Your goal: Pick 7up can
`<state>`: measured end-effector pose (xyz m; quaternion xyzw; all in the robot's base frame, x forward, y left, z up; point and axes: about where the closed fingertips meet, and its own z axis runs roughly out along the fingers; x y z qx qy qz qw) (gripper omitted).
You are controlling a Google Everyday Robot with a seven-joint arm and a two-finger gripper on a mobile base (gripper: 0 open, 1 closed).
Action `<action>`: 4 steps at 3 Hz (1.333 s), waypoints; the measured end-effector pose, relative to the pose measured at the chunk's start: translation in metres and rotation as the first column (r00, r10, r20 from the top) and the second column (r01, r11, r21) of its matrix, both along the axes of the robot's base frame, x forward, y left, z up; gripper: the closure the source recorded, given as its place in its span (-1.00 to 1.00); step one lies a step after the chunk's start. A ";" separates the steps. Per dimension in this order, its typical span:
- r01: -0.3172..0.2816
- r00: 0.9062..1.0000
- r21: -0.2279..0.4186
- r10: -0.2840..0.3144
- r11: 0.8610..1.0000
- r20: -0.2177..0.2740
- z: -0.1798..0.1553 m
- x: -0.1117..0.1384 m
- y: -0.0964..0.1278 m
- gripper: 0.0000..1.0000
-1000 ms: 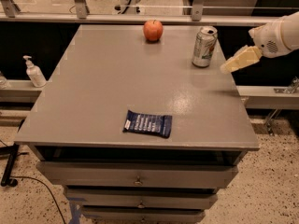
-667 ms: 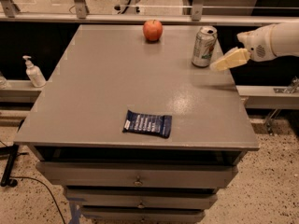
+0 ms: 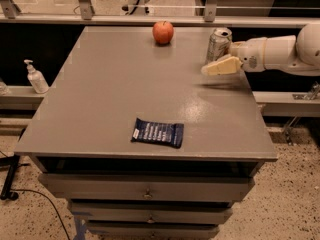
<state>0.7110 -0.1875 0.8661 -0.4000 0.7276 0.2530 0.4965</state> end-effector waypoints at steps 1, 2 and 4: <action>-0.083 0.996 0.053 0.081 0.995 0.031 0.005 0.000 0.031 -0.19; -0.141 0.988 0.074 0.136 0.987 0.069 0.014 -0.005 0.047 0.28; -0.182 0.977 0.104 0.168 0.978 0.127 0.041 -0.021 0.054 1.00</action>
Offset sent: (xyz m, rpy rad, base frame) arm -0.0137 0.0560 0.0283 0.1050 -0.1105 0.1957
